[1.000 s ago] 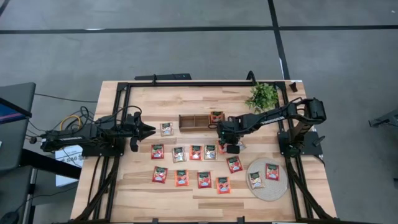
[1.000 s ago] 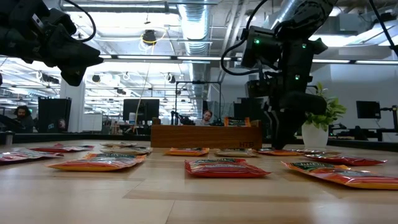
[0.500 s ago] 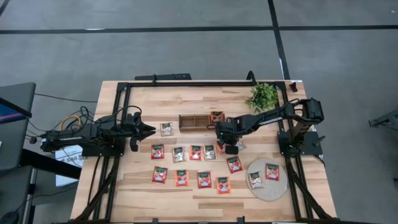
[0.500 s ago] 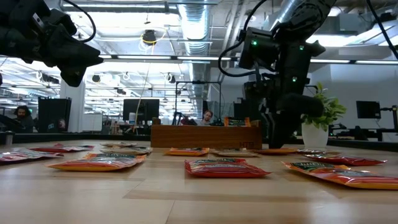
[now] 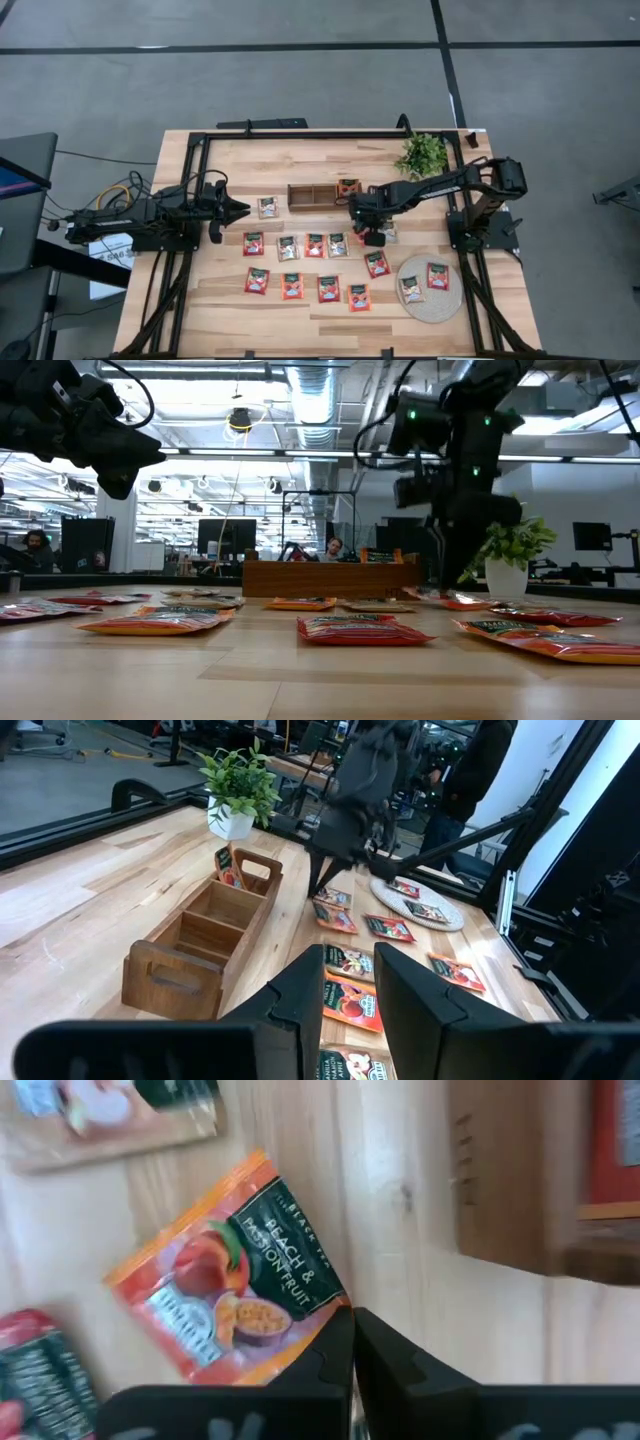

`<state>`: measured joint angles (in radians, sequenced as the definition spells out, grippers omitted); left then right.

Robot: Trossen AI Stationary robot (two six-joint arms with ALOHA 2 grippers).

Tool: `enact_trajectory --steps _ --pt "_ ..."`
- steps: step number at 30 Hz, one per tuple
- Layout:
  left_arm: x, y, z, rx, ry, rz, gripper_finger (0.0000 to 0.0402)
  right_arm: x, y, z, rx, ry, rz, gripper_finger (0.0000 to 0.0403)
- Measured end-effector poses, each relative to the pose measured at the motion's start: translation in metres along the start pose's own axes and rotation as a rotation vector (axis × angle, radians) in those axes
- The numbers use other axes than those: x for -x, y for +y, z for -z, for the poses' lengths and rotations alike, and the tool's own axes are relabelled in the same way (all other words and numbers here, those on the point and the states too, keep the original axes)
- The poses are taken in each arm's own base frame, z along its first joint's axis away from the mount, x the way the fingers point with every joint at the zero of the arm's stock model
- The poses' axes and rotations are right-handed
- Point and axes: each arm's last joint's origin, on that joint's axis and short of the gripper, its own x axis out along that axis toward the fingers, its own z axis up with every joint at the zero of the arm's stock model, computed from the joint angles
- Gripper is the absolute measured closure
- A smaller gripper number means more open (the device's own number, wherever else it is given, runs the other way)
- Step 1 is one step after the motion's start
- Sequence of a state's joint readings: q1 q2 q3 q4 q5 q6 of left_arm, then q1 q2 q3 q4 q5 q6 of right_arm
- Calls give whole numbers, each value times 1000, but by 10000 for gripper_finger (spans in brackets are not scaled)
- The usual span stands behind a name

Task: Pick & Place Tea
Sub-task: Put the orange tea bag into the right section of the wooden organizer

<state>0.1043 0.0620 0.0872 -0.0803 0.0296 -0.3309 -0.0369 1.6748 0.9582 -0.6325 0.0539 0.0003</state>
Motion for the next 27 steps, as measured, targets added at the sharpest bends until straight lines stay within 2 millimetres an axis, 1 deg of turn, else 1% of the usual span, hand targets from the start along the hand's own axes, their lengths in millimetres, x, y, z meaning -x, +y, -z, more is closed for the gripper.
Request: enact_trajectory --steps 3,8,12,16,18,20,27 --pt "0 0 0 0 0 0 318 15 2 -2 -24 -36 2 402" --pt "0 0 0 0 0 0 318 52 0 -7 -114 -147 5 403" --pt "0 0 0 0 0 0 318 83 -4 -6 -181 -250 55 403" --pt "0 0 0 0 0 0 318 103 -9 -8 -219 -327 109 403" --pt "0 0 0 0 0 0 318 110 -11 -11 -223 -350 135 403" --pt "0 0 0 0 0 0 318 111 -13 -13 -206 -353 162 403" --pt "0 0 0 0 0 0 318 101 -27 -26 -119 -286 203 403"
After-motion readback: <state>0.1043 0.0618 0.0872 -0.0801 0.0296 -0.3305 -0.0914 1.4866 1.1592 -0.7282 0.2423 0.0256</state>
